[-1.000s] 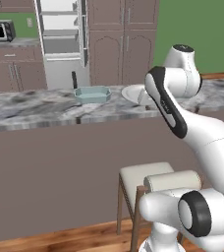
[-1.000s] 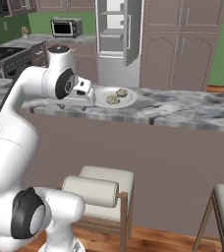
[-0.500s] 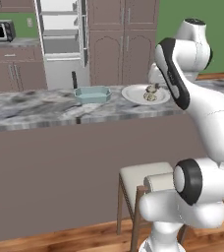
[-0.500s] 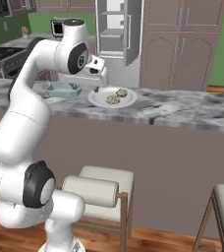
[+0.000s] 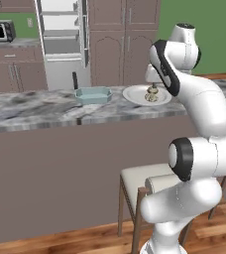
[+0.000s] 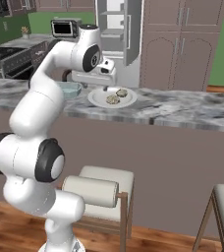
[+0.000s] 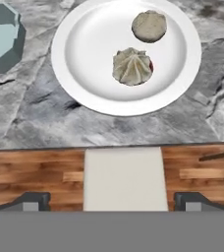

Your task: Place two dumplings into each of the tupperware containers and then place the containers in the fridge.

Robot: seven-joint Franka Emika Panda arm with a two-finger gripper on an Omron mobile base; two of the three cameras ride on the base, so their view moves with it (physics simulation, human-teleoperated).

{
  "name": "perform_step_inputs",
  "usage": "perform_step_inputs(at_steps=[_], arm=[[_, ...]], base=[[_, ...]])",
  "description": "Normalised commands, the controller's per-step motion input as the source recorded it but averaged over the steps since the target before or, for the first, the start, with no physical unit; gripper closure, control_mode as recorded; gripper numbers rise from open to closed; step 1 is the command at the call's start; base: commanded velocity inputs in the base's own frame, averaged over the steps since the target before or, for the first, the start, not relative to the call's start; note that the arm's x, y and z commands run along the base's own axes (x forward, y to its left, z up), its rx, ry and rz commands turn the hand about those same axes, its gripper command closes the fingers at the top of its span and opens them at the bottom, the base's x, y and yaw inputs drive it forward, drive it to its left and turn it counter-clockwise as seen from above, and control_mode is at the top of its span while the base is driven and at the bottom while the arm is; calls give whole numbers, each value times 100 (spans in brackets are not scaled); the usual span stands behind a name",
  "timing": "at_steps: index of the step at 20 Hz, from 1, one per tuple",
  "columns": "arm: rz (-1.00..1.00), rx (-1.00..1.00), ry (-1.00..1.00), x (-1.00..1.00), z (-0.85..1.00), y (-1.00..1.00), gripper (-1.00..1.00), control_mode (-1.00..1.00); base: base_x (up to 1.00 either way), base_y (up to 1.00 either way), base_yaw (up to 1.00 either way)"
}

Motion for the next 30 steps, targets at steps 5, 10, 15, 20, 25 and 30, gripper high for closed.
perform_step_inputs(at_steps=[5, 10, 15, 20, 25, 30], arm=[[0, 0, 3, 42, -38, -1, -100, -100], [0, 0, 7, 37, -19, -11, -100, -100], [0, 0, 13, 34, -15, -6, -100, -100], [0, 0, 2, 43, -43, -6, -100, -100], [0, 3, 0, 49, -30, -22, -100, -100], [0, 1, 0, 42, -23, -11, -100, -100]], base=[[0, 0, 0], [0, 0, 0], [0, 0, 0], [0, 0, 0], [0, 0, 0], [0, 0, 0]])
